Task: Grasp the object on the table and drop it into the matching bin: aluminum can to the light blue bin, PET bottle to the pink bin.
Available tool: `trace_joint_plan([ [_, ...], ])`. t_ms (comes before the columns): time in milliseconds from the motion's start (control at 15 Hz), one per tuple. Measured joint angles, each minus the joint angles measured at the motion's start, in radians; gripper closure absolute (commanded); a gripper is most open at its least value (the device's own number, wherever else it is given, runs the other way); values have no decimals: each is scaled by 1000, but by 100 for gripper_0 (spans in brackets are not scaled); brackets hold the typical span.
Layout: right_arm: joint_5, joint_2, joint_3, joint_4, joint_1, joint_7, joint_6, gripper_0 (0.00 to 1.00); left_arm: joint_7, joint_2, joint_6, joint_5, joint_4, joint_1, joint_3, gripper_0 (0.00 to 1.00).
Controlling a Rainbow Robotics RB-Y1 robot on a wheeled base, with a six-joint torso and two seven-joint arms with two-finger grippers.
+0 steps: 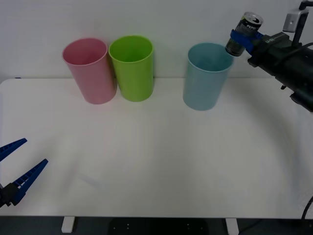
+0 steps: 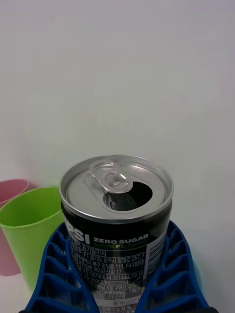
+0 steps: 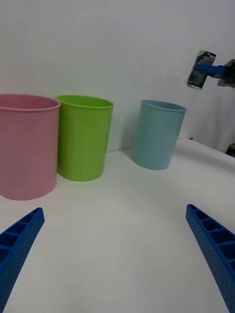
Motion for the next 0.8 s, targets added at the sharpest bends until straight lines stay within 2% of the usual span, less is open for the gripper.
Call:
trace_joint_plan([
  [533, 162, 120, -20, 267, -216, 41, -2, 100, 0, 0, 0, 0, 0, 0, 0, 0],
  [800, 201, 152, -38, 319, -251, 62, 10, 100, 0, 0, 0, 0, 0, 0, 0, 0],
])
